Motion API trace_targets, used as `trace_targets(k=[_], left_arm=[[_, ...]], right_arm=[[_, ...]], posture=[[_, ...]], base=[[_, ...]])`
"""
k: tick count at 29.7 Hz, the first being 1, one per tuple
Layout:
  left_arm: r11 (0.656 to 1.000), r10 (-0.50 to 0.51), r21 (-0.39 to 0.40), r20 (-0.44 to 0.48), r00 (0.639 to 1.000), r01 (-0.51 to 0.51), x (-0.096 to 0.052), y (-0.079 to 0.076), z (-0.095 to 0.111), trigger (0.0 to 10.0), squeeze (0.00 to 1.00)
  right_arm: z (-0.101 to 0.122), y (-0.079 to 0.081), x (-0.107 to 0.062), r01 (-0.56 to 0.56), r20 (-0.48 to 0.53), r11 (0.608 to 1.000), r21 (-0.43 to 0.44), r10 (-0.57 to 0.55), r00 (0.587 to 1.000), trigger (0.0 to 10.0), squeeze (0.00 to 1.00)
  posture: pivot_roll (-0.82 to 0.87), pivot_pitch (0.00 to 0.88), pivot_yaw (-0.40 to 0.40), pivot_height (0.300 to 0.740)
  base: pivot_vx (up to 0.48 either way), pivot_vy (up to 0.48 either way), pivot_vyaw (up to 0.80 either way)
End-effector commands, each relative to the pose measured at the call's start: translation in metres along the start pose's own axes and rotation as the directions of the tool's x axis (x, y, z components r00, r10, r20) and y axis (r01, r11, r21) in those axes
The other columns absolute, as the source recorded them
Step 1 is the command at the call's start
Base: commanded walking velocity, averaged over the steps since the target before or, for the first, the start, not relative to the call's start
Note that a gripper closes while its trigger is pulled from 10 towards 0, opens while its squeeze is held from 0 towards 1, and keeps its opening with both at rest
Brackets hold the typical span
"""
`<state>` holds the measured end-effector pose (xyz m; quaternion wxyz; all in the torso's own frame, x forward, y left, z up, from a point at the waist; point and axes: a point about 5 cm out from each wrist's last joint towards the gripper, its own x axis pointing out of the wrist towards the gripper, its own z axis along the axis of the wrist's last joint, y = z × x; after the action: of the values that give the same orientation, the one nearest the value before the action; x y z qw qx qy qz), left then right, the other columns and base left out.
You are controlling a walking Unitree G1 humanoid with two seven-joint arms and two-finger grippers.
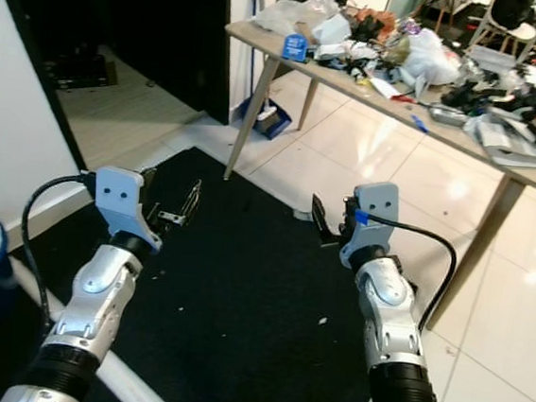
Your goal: Picking trash to rubbish bin
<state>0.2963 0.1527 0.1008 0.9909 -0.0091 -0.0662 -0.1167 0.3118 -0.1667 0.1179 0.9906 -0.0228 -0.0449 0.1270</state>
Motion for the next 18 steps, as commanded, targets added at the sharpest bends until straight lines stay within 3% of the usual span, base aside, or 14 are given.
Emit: trace_targets(k=[1, 18], left_arm=[[1.0, -0.011, 0.006, 0.003, 1.0, 0.011, 0.0, -0.0001, 0.0003, 10.0, 0.0], [1.0, -0.016, 0.006, 0.001, 1.0, 0.016, 0.0, -0.0003, 0.0, 10.0, 0.0]], right_arm=[[0.0011, -0.0017, 0.0003, 0.005, -0.003, 1.0, 0.005, -0.005, 1.0, 10.0, 0.0], [0.0006, -0.0019, 0.001, 0.004, -0.009, 1.0, 0.005, -0.004, 1.0, 10.0, 0.0]], posture=[[0.01, 0.0, -0.023, 0.74], [0.0, 0.0, -0.022, 0.74]], base=[[0.364, 0.0, 0.0], [0.377, 0.0, 0.0]])
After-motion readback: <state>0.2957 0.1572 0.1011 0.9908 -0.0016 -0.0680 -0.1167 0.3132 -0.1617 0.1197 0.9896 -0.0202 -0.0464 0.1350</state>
